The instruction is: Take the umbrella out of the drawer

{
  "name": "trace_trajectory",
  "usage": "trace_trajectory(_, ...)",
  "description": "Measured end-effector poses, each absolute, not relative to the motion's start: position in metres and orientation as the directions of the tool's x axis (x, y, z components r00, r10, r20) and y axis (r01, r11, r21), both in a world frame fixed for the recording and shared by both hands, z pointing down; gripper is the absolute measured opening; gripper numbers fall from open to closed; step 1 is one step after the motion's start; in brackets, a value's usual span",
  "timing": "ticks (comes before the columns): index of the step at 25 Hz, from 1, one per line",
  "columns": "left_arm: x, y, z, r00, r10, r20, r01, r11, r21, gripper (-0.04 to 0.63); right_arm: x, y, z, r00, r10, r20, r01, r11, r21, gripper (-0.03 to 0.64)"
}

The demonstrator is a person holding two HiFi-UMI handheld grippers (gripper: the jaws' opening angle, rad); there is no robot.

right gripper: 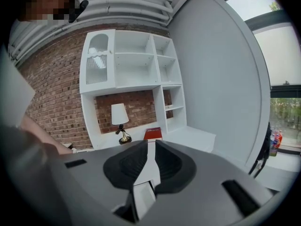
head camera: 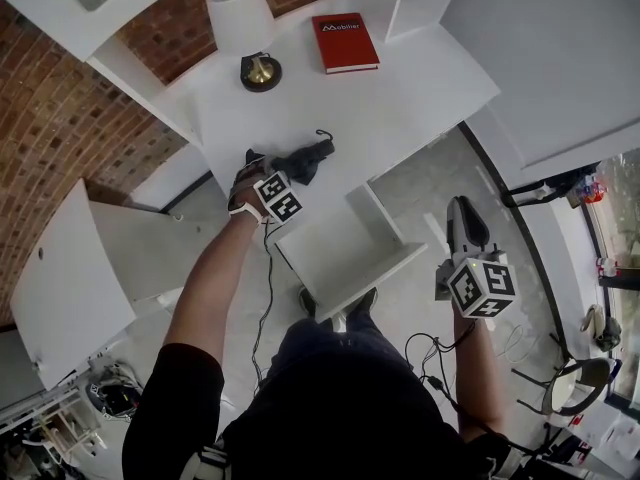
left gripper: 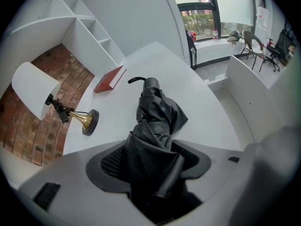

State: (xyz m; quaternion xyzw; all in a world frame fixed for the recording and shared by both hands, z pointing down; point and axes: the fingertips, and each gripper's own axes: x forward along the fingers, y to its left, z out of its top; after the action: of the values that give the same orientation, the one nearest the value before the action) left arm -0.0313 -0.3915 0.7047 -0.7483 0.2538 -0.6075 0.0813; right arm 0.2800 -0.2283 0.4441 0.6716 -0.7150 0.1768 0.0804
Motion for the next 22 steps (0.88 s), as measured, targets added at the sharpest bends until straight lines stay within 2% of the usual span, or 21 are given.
trace_trajectory(3, -0.031, -0.388, 0.692, 0.176, -0.512, 0.840, -0.293, -0.842, -0.452, 0.282, 0.273, -0.233, 0.443, -0.096, -0.935, 0.342, -0.988, 0.047, -0.149, 0.048)
trace_trajectory(10, -0.026, -0.376, 0.611, 0.375, -0.596, 0.710, -0.433, -0.790, -0.434, 0.281, 0.262, -0.244, 0.429, -0.116, -0.946, 0.304, -0.988, 0.080, -0.128, 0.046)
trace_trajectory(16, -0.025, -0.350, 0.525, 0.527, -0.661, 0.534, -0.699, -0.695, -0.170, 0.281, 0.256, -0.249, 0.407, -0.156, -0.961, 0.230, -0.982, 0.126, -0.137, 0.044)
trace_trajectory(22, -0.021, -0.319, 0.447, 0.560, -0.749, 0.354, -0.779, -0.622, -0.082, 0.279, 0.249, -0.251, 0.386, -0.183, -0.966, 0.183, -0.979, 0.163, -0.119, 0.041)
